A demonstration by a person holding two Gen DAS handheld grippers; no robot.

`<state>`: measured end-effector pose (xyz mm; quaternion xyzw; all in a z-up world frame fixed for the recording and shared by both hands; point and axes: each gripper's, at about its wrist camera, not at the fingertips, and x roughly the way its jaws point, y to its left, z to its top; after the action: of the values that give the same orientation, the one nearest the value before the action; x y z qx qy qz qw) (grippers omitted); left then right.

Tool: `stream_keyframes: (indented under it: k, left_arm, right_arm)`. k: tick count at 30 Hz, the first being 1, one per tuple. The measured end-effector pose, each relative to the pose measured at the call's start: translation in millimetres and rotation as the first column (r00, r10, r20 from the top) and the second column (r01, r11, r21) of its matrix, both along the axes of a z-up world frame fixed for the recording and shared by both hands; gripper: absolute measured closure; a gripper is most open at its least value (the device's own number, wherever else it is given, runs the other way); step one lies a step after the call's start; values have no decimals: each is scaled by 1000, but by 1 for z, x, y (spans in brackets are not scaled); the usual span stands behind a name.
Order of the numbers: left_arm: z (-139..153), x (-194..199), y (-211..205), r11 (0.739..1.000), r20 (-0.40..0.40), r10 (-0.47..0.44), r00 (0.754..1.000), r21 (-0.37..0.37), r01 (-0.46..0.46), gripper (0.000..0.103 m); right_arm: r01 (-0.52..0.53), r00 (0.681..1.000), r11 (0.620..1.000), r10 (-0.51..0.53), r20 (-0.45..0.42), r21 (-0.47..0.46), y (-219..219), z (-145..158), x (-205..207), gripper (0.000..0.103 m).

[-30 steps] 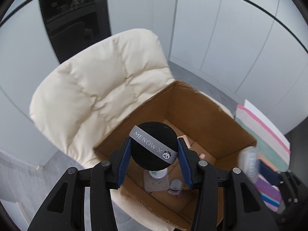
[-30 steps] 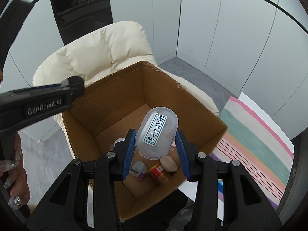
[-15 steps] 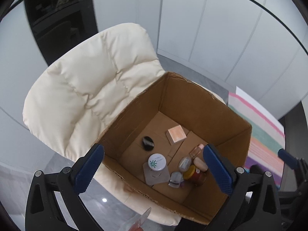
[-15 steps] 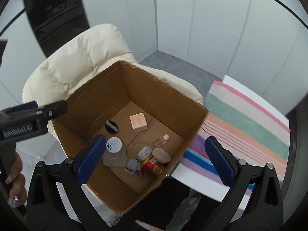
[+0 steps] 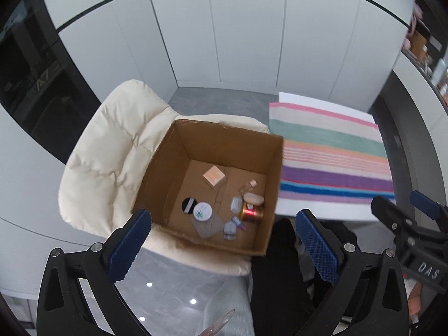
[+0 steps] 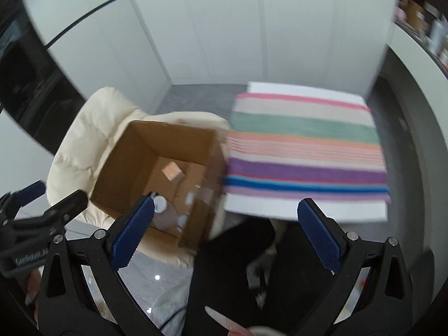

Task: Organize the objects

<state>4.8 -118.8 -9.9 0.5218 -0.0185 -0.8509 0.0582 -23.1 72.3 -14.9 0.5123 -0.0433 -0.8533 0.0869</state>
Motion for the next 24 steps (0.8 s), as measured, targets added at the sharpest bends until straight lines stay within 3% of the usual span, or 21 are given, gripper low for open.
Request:
stream_keyframes:
  k: [4, 8, 12, 24]
  left_arm:
    - [16, 18, 14, 1000, -3, -4, 1000, -6, 4, 0]
    - [27, 32, 28, 997, -32, -16, 999, -80, 13, 0]
    - [36, 42, 44, 993, -59, -61, 996, -105, 55, 0]
    - [34, 43, 44, 995, -41, -58, 997, -83, 54, 0]
  right_arm:
    - [27, 1000, 1000, -27, 11, 7, 18, 15, 25, 0]
    - [47, 999, 998, -47, -17, 31, 28, 27, 45, 0]
    - [53, 998, 998, -52, -35, 34, 32, 34, 53, 0]
    - [32, 999, 999, -31, -29, 44, 23, 31, 60, 0]
